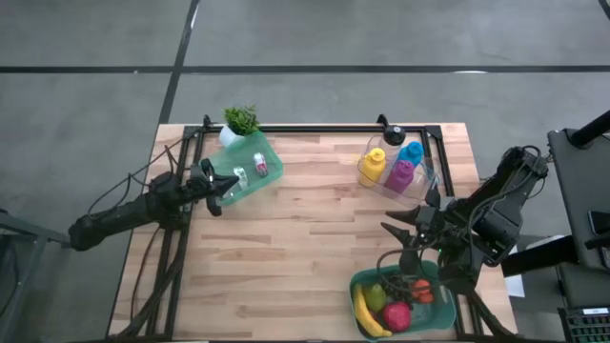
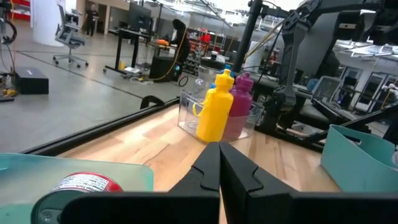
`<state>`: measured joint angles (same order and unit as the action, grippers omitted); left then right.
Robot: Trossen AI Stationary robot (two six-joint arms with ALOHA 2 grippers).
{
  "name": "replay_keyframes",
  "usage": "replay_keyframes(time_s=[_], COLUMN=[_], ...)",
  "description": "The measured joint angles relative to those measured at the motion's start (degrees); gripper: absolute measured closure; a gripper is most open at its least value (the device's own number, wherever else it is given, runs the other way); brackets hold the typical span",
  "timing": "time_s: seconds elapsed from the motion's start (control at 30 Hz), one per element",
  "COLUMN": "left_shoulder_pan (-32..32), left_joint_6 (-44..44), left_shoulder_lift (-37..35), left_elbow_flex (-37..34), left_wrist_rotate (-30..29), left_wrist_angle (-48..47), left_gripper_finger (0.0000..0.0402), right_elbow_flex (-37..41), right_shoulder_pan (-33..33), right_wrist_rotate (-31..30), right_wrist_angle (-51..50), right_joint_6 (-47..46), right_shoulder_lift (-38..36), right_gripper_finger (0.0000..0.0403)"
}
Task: Pick & Place Food Item
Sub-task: Return to Home Position
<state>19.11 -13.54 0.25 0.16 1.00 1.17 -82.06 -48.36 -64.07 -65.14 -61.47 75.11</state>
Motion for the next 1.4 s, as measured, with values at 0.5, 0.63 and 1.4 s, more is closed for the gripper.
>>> replay_keyframes(time_s=[0.5,0.63,1.4], left_shoulder_pan=[0.0,0.0,0.02], left_joint_6=[0.0,0.0,0.0], left_shoulder_lift=[0.0,0.0,-0.02], left_elbow_flex=[-0.02,-0.02,-0.03], left_wrist_rotate=[-0.12,-0.12,-0.1], left_wrist_angle=[0.0,0.0,0.04], left_gripper_finger=[0.0401,0.0401,0.0401], right_elbow_flex=[0.0,0.0,26.47], right_shoulder_pan=[0.04,0.13,-0.52], right_wrist_rotate=[-0.25,-0.39,-25.94], right_wrist_angle=[0.79,1.55,-13.1], right_joint_6=[0.0,0.43,-51.86], right_shoulder_lift=[0.0,-0.02,-1.81], right_gripper_finger=[0.0278,0.0278,0.0277])
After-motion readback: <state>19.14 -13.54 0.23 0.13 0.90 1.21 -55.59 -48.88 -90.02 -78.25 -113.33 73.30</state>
